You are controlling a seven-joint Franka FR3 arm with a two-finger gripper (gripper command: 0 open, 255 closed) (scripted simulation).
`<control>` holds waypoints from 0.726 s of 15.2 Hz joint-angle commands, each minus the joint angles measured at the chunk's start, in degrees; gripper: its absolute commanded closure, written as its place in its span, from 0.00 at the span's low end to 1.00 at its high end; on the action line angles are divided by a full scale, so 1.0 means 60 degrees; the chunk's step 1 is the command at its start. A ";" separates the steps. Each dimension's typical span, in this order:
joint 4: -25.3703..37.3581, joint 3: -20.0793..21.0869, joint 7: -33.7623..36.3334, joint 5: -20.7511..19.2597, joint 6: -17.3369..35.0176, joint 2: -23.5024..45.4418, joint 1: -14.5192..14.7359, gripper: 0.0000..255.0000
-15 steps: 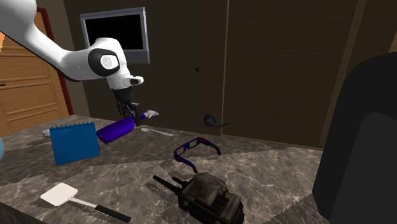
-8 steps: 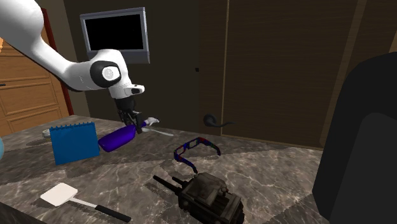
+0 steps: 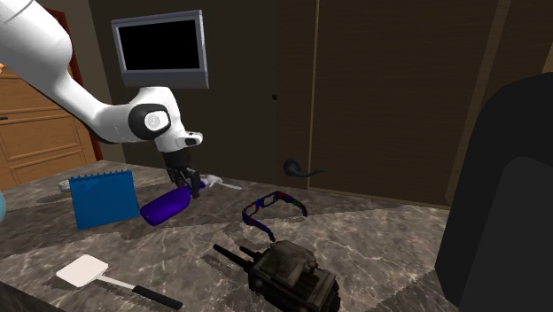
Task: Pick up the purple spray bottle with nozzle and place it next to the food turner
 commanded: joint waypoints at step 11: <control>-0.0023 0.0081 -0.0034 0.0090 0.0160 0.0140 -0.0051 0.00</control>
